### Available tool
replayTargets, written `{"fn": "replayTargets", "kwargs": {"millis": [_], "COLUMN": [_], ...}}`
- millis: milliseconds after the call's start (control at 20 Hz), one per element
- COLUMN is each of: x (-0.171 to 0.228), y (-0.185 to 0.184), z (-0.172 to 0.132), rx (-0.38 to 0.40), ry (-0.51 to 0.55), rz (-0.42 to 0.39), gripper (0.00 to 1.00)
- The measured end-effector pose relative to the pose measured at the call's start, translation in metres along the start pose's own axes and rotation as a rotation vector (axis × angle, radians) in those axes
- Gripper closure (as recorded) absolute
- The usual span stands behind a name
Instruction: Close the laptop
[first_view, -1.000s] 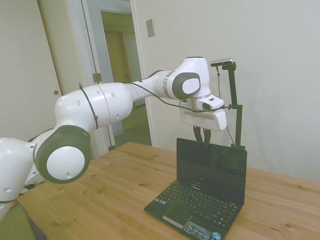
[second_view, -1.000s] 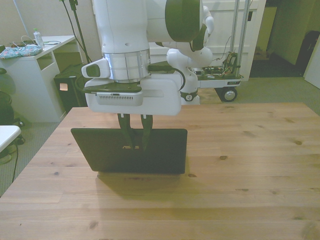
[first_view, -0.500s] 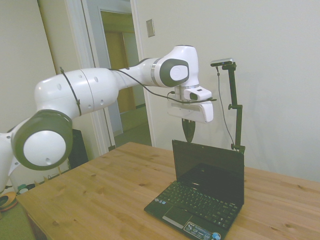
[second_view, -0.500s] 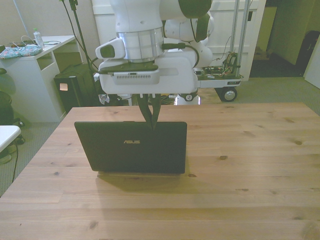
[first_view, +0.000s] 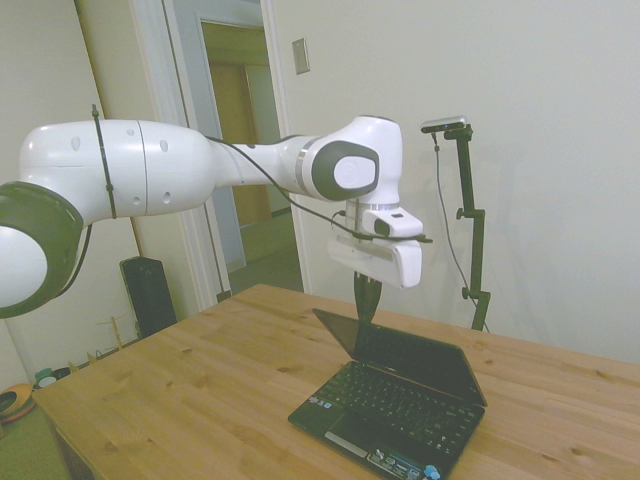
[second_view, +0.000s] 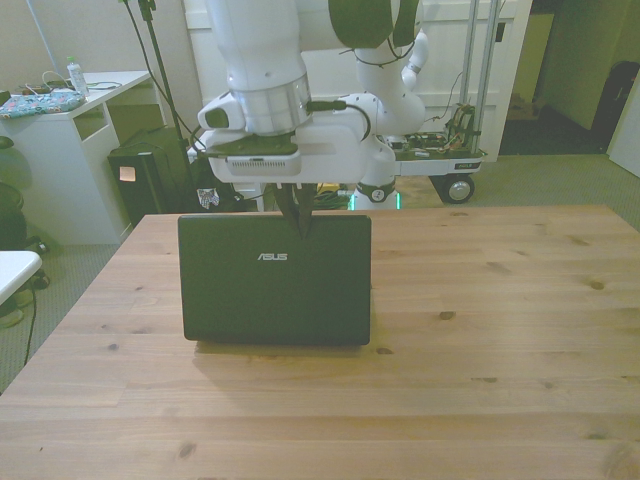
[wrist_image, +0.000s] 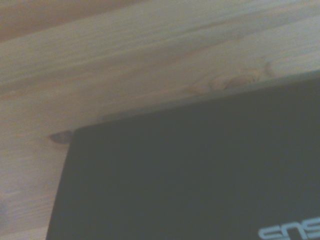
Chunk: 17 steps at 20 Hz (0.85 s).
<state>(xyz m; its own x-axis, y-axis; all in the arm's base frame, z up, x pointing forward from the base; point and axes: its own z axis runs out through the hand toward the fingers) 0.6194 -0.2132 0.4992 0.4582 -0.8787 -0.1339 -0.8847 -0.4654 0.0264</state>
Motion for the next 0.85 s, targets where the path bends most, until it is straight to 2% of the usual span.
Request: {"fn": "replayTargets", "kwargs": {"millis": [400, 500, 600, 800, 850], "x": [-0.03, -0.043, -0.063, -0.136, -0.155], "y": [0.021, 0.028, 0.027, 0.011, 0.01], "z": [0.11, 0.125, 0.108, 0.012, -0.009], "rx": [-0.051, -0.044, -0.014, 0.095, 0.116], "ry": [-0.067, -0.062, -0.036, 0.079, 0.101], "rz": [-0.013, -0.02, -0.049, -0.173, -0.197], "gripper": [1.0, 1.0, 1.0, 1.0, 0.0]}}
